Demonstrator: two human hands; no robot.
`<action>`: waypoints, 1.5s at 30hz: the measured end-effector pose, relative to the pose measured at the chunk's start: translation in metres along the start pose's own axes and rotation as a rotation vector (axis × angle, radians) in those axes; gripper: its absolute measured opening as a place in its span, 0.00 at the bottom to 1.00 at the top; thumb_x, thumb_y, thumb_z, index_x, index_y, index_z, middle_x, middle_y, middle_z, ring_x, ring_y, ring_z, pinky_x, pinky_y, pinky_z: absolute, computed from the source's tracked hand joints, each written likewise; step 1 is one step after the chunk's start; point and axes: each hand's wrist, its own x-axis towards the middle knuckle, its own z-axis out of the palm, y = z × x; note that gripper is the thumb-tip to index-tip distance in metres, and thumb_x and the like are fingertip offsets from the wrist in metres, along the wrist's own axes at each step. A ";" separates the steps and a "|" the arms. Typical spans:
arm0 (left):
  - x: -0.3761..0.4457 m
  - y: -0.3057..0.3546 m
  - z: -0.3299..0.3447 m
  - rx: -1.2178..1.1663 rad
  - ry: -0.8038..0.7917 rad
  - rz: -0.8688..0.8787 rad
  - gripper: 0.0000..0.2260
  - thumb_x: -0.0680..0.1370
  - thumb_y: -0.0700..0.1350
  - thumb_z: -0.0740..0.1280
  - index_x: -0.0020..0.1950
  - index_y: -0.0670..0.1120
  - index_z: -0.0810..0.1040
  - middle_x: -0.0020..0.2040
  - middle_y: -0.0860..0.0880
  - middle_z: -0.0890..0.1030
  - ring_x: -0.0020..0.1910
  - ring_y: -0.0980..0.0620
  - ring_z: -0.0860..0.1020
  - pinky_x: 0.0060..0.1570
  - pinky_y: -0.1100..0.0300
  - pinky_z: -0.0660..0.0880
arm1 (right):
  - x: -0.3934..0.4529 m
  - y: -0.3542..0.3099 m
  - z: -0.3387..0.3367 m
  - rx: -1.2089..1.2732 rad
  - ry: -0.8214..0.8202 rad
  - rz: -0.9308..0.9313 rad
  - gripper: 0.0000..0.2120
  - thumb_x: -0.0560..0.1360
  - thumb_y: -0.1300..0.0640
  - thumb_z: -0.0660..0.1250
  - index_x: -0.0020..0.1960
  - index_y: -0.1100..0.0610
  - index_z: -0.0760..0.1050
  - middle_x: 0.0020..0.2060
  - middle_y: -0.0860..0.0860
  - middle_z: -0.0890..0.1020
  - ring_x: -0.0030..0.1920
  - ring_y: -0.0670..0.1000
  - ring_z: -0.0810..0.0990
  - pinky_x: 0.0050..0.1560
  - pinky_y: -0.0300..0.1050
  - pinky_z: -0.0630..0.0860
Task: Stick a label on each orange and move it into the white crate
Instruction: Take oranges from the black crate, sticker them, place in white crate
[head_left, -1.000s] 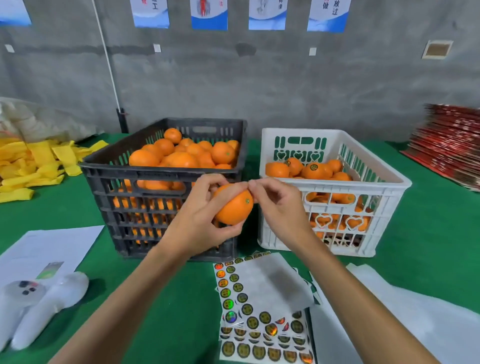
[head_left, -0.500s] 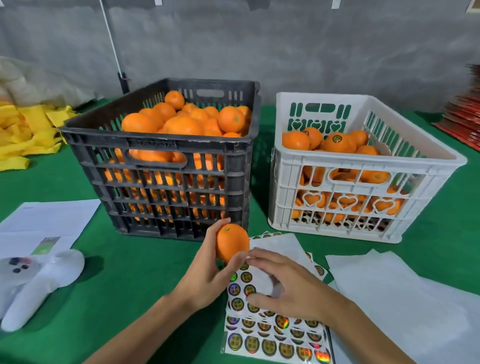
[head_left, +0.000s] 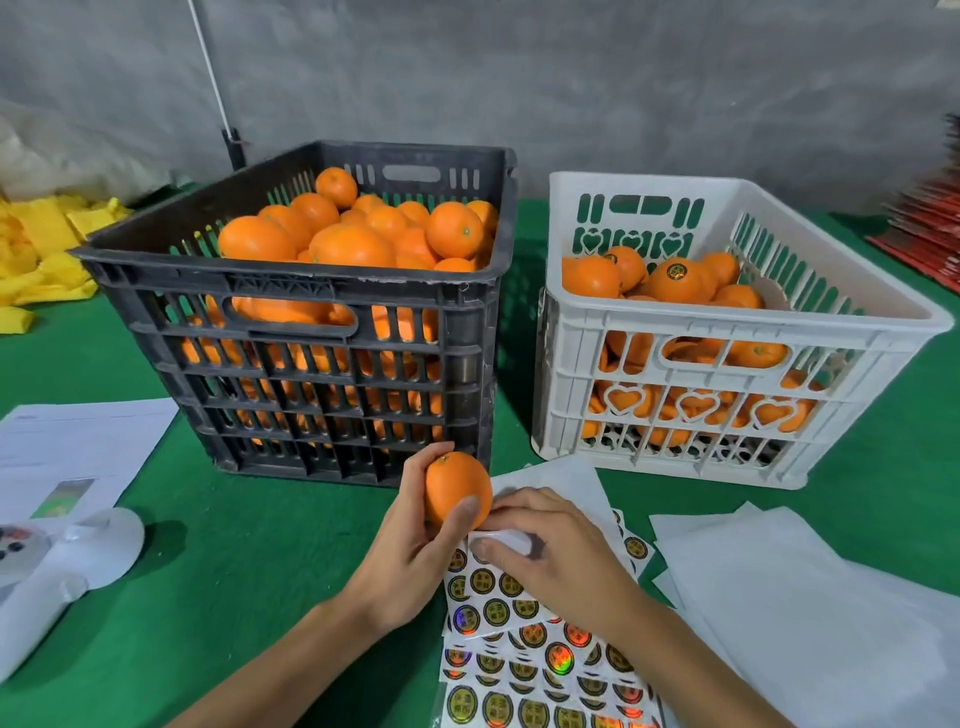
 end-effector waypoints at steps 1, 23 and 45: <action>0.000 0.000 0.000 -0.003 -0.009 -0.004 0.33 0.77 0.73 0.64 0.78 0.65 0.58 0.60 0.67 0.75 0.57 0.55 0.81 0.51 0.66 0.79 | 0.000 0.000 0.000 0.069 -0.016 0.023 0.15 0.77 0.36 0.68 0.59 0.40 0.83 0.58 0.31 0.77 0.64 0.37 0.72 0.63 0.38 0.71; -0.001 0.021 0.009 -0.125 -0.063 0.005 0.30 0.79 0.68 0.66 0.77 0.64 0.59 0.60 0.60 0.77 0.58 0.47 0.81 0.60 0.48 0.80 | -0.002 -0.037 -0.005 0.335 0.471 -0.025 0.07 0.82 0.55 0.69 0.57 0.47 0.84 0.54 0.38 0.81 0.58 0.44 0.80 0.58 0.41 0.78; 0.167 0.241 -0.093 1.175 0.115 -0.091 0.19 0.85 0.53 0.60 0.77 0.53 0.73 0.75 0.42 0.72 0.72 0.37 0.72 0.68 0.47 0.71 | 0.065 -0.092 -0.151 -0.432 0.860 0.107 0.36 0.83 0.43 0.60 0.82 0.63 0.55 0.83 0.57 0.54 0.83 0.55 0.50 0.82 0.53 0.47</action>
